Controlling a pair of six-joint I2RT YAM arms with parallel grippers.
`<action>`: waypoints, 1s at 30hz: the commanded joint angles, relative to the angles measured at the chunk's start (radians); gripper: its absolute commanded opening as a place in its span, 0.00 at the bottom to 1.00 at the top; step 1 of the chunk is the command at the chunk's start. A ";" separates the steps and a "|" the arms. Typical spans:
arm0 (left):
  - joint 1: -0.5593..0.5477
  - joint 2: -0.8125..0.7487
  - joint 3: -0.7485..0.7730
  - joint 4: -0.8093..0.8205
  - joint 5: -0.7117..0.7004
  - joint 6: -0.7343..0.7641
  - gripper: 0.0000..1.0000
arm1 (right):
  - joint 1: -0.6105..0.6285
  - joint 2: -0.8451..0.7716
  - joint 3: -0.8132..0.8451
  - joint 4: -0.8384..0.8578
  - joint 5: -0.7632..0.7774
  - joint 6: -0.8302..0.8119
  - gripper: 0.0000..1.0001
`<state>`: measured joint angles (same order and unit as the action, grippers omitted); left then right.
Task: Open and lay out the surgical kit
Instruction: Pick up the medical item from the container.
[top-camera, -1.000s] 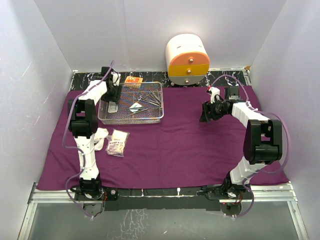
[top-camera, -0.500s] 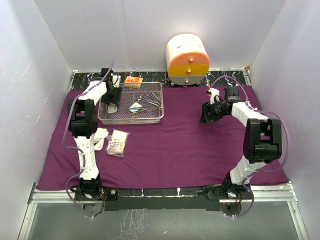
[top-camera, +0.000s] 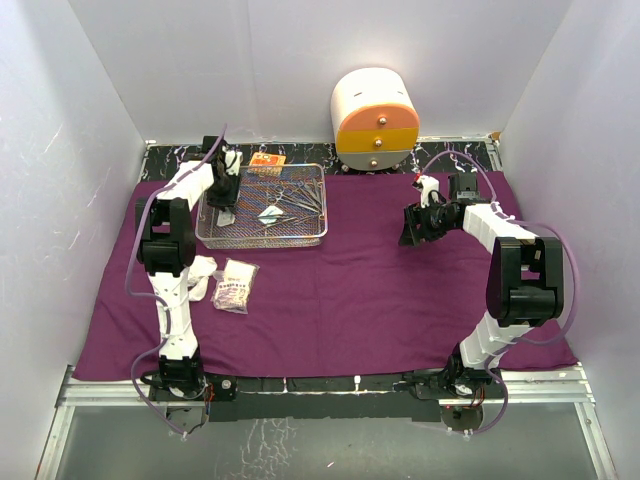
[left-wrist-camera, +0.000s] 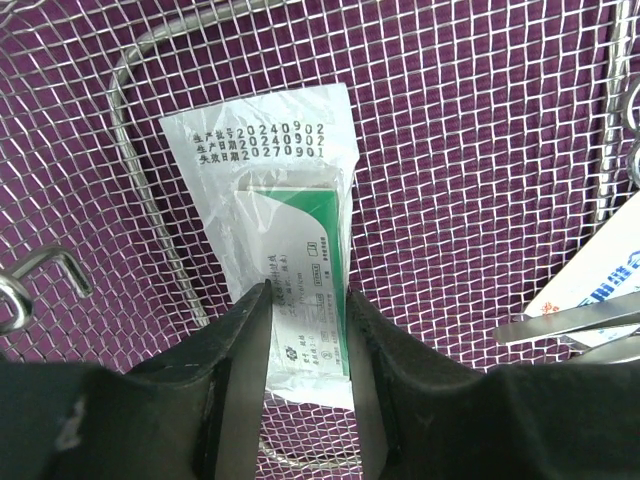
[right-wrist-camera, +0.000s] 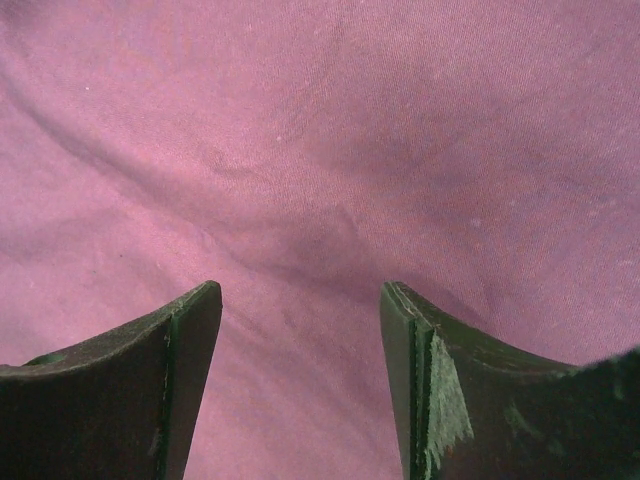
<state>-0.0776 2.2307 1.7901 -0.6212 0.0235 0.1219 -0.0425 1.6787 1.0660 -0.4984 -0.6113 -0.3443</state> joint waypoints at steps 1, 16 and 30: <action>0.002 -0.033 0.025 -0.038 0.022 -0.006 0.28 | -0.005 -0.002 0.045 0.013 -0.001 -0.019 0.63; 0.001 -0.080 0.030 -0.036 0.005 0.019 0.02 | -0.005 -0.005 0.045 0.011 -0.001 -0.019 0.63; -0.002 -0.096 0.092 -0.086 -0.026 0.053 0.00 | -0.005 -0.001 0.049 0.008 -0.010 -0.019 0.64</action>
<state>-0.0780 2.2257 1.8503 -0.6659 0.0074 0.1608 -0.0425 1.6787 1.0660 -0.5011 -0.6117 -0.3470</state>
